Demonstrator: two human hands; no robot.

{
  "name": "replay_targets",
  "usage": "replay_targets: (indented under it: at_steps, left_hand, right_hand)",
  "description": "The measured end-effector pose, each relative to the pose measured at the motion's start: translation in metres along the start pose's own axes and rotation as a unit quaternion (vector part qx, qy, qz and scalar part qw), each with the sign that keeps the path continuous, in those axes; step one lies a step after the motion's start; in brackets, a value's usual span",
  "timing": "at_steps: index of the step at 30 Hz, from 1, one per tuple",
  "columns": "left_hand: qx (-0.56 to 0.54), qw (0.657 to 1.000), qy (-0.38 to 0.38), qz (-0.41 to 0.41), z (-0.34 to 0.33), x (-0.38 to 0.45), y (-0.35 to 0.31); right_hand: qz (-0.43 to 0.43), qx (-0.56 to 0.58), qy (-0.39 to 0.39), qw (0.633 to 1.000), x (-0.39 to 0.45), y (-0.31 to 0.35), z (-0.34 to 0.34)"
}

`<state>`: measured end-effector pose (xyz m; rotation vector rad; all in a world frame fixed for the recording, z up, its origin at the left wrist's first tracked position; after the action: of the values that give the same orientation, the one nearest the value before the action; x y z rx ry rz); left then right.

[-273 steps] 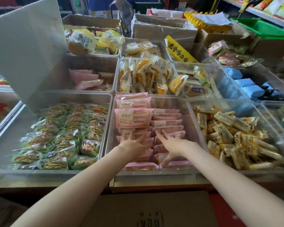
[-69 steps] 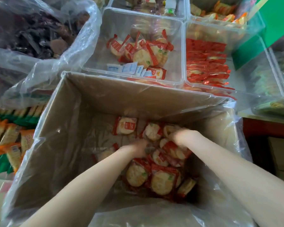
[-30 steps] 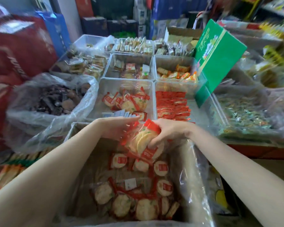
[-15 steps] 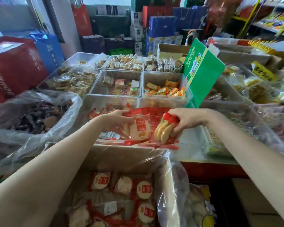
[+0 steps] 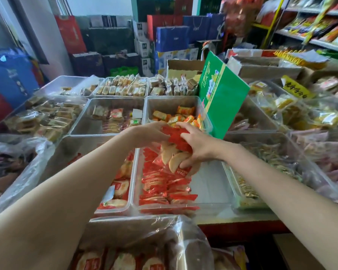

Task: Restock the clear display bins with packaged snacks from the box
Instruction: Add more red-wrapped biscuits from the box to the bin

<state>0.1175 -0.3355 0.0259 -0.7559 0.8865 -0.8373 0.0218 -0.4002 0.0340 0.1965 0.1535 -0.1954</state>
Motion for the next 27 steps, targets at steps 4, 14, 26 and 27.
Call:
replay_targets:
  at_steps: [4,14,26,27]
  left_hand:
    - [-0.134,0.99,-0.03,-0.038,-0.004,0.056,-0.007]
    - [0.003,0.996,-0.052,-0.074,-0.072,0.123,0.05]
    - [0.54,0.841,0.03,0.026,-0.091,0.146,0.116]
    - [0.541,0.84,0.03,0.024,-0.091,0.147,0.116]
  right_hand:
    - [-0.042,0.004,-0.038,0.998,0.014,-0.049,0.013]
    - [-0.036,-0.056,-0.013,0.998,0.047,-0.124,-0.047]
    - [-0.158,-0.265,0.129,0.943,0.106,-0.131,-0.135]
    - [-0.164,-0.288,0.127,0.935,0.11,-0.13,-0.144]
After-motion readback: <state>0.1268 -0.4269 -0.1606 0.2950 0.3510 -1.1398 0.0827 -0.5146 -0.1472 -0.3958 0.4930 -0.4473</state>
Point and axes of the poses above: each hand's wrist, its own x-axis towards the middle knuckle, its own z-axis out of the back of the hand, y = z × x, the point moved 7 cm from there along x, towards the middle knuckle, and after that the axes turned 1 degree about -x, right-handed, at the moved point
